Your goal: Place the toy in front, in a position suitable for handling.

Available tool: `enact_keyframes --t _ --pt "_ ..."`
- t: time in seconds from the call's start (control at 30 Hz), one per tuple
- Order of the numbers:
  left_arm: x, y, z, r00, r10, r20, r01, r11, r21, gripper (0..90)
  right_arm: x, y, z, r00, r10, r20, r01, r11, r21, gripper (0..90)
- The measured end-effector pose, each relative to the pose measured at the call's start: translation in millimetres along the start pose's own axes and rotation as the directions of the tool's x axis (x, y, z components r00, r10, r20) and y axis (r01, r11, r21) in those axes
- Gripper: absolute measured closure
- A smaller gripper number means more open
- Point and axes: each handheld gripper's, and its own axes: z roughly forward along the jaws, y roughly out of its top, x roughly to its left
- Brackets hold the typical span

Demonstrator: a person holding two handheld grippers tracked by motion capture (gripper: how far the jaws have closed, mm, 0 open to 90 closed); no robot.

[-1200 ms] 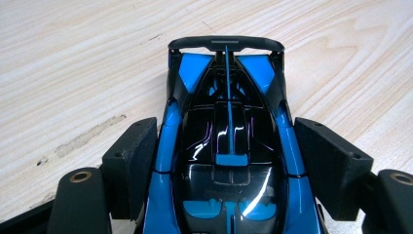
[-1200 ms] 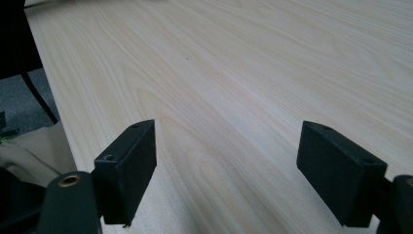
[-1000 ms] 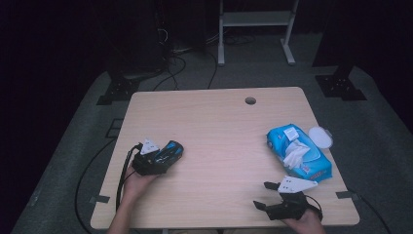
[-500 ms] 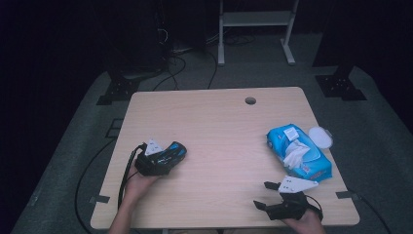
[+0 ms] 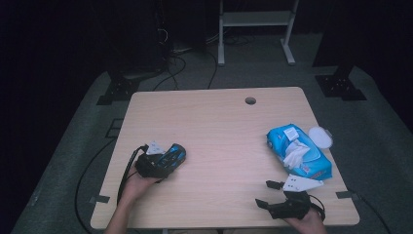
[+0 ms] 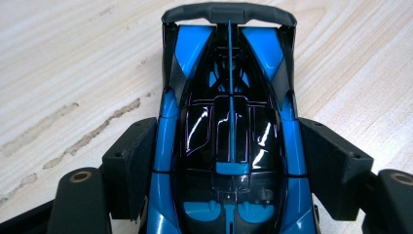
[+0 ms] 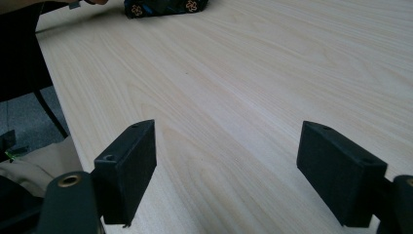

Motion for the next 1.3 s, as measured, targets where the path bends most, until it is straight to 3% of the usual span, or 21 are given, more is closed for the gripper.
enact_keyframes --t 0.07,0.1,0.13,0.17,0.33,0.47,0.5,0.53,0.63,0.67,0.73,0.93,1.0,1.03,1.13,1.3 --pt "2.2 5.2 1.9 0.9998 -0.01 0.018 0.009 0.9987 0.051 26.2 0.6 0.4 0.1 1.0 -0.002 -0.002 0.002 1.0 0.002 21.6" --pt "2.2 5.2 1.9 0.9998 -0.01 0.018 0.009 0.9987 0.051 25.9 0.6 0.4 0.1 1.0 -0.002 -0.002 0.002 1.0 0.002 21.6" --pt "3.6 10.7 2.9 0.9996 -0.008 0.026 0.005 0.9953 0.096 25.9 1.1 0.7 0.0 1.0 -0.002 -0.004 0.002 1.0 0.002 21.6" --pt "3.6 10.7 2.9 0.9996 -0.008 0.026 0.005 0.9953 0.096 25.8 1.1 0.7 0.0 1.0 -0.002 -0.004 0.002 1.0 0.002 21.6" --pt "2.6 24.4 9.1 0.9996 0.013 0.027 -0.018 0.9827 0.185 24.7 1.5 1.2 -1.1 0.9999 -0.007 -0.008 0.007 1.0 -0.003 21.6" --pt "-0.5 35.0 11.3 0.9998 0.009 0.017 -0.012 0.9827 0.185 19.0 1.7 1.5 -1.8 0.9999 -0.007 -0.012 0.007 1.0 -0.004 21.6" --pt "-1.7 37.7 12.5 0.9998 0.014 0.017 -0.017 0.9805 0.196 19.0 1.7 1.5 -1.8 0.9999 -0.007 -0.012 0.007 1.0 -0.004 21.6" --pt "-3.8 41.8 16.2 0.9995 0.032 -0.001 -0.031 0.9712 0.236 17.7 1.5 1.5 -2.0 0.9999 -0.008 -0.014 0.008 1.0 -0.006 21.6" --pt "-4.4 43.7 18.5 0.9995 0.033 -0.003 -0.031 0.969 0.245 17.6 1.7 1.6 -2.6 0.9998 -0.008 -0.015 0.008 1.0 -0.01 21.6" --pt "-4.3 43.7 19.9 0.999 0.045 -0.01 -0.04 0.9632 0.266 17.7 1.8 1.8 -4.3 0.9999 -0.009 -0.014 0.008 1.0 -0.014 21.6" --pt "-4.0 43.1 20.4 0.9989 0.045 -0.013 -0.04 0.9605 0.275 18.5 1.5 1.7 -4.6 0.9999 -0.009 -0.014 0.008 1.0 -0.018 21.6" --pt "3.4 37.4 17.3 0.9997 -0.002 0.023 -0.005 0.9628 0.27 23.1 0.1 1.4 -6.1 0.9999 -0.002 -0.014 0.001 1.0 -0.023 21.6" --pt "3.1 39.6 16.9 0.9991 0.021 0.037 -0.031 0.9548 0.296 25.5 0.5 1.6 -5.0 0.9999 -0.004 -0.015 0.004 1.0 -0.019 21.6" --pt "3.1 39.6 16.9 0.9991 0.021 0.037 -0.031 0.9548 0.296 25.6 0.5 1.6 -5.0 0.9999 -0.004 -0.015 0.004 1.0 -0.019 21.6" --pt "4.2 43.5 17.8 0.9979 0.035 0.054 -0.052 0.9399 0.338 25.7 1.1 1.7 -3.8 0.9999 -0.003 -0.013 0.003 1.0 -0.016 21.6" --pt "2.5 44.6 17.6 0.9962 0.068 0.054 -0.082 0.937 0.339 25.9 0.0 1.1 -4.8 0.9999 0.001 -0.011 -0.002 1.0 -0.019 21.6"
